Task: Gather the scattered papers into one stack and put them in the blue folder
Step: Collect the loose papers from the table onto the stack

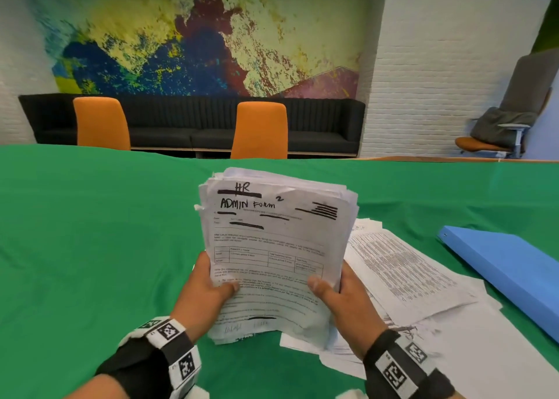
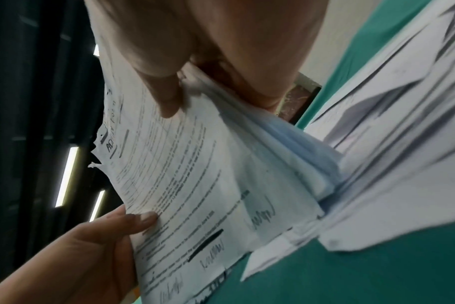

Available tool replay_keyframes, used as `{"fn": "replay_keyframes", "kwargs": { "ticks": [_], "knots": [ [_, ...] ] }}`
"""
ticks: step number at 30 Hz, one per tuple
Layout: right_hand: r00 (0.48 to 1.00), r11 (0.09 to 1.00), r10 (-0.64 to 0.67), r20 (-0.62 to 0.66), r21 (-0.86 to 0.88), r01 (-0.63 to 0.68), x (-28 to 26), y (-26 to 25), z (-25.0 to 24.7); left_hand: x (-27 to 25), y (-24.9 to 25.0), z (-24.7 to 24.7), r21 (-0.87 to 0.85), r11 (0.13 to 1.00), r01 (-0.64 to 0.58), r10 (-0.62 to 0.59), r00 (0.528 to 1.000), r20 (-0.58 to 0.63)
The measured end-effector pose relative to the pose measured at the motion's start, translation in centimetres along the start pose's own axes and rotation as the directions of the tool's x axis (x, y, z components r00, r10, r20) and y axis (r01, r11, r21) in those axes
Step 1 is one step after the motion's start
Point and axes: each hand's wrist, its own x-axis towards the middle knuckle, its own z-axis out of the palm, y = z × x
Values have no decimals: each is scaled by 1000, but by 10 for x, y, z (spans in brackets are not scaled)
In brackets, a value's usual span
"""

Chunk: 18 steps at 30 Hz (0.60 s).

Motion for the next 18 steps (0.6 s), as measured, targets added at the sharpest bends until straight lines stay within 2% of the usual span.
{"fn": "replay_keyframes", "kwargs": {
  "ticks": [3, 6, 9, 11, 14, 18],
  "knots": [
    [996, 997, 63, -64, -46, -66, 8, -7, -3, 3, 6, 0, 19, 1000, -20, 20, 999, 36],
    [976, 995, 63, -210, -57, -77, 20, -22, -31, 13, 22, -1, 26, 1000, -17, 14, 994, 104],
    [918, 997, 70, -391, -9, -80, 27, -32, -89, 32, 43, -11, 92, 995, 37, -49, 990, 129],
    [861, 996, 77, -502, 11, -83, 26, -30, -135, 47, 49, -25, 234, 971, 56, -91, 986, 138],
    [789, 982, 184, -587, 152, -115, 10, -9, -184, 71, 42, -42, 511, 854, 96, -200, 968, 152],
    [781, 922, 375, -500, 291, -256, -6, 41, -206, 103, 27, -38, 786, 607, 119, -306, 947, 93]
  ]
}}
